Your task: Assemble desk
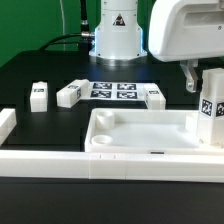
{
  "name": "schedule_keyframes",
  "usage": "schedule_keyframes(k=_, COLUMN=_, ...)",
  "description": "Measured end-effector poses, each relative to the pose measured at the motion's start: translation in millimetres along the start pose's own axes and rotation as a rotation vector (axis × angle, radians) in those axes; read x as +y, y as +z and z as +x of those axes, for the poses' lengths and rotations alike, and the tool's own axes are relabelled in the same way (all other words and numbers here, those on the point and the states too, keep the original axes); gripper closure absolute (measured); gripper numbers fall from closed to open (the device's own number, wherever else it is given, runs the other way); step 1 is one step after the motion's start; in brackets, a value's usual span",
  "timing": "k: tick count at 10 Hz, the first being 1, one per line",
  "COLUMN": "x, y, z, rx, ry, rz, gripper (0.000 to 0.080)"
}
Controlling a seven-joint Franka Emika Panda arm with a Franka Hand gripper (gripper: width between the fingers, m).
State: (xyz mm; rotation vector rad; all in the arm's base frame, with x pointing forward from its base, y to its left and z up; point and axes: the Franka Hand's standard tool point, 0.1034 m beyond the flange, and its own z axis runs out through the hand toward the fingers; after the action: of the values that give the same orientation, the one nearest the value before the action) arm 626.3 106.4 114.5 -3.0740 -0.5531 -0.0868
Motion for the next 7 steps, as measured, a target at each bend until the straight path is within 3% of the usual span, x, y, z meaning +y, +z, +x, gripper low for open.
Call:
schedule_keyframes(k=1, x=0.5, y=0.4, z=-0.3, rx=-0.001, ry=0.002, rz=0.0, gripper=0.0151)
schedule_keyframes(k=3, x=0.3, y=0.4, z=-0.3, rx=-0.001, ry=0.002, rz=0.0, gripper=0.0417)
schedule_keyframes(k=4, x=0.3, y=0.4, z=-0.3, rx=-0.001, ry=0.002, rz=0.0, gripper=0.0512)
schedule_keyframes(k=7, x=0.3, y=0.4, z=-0.3, rx=-0.001, ry=0.025, rz=0.001, gripper=0.0511)
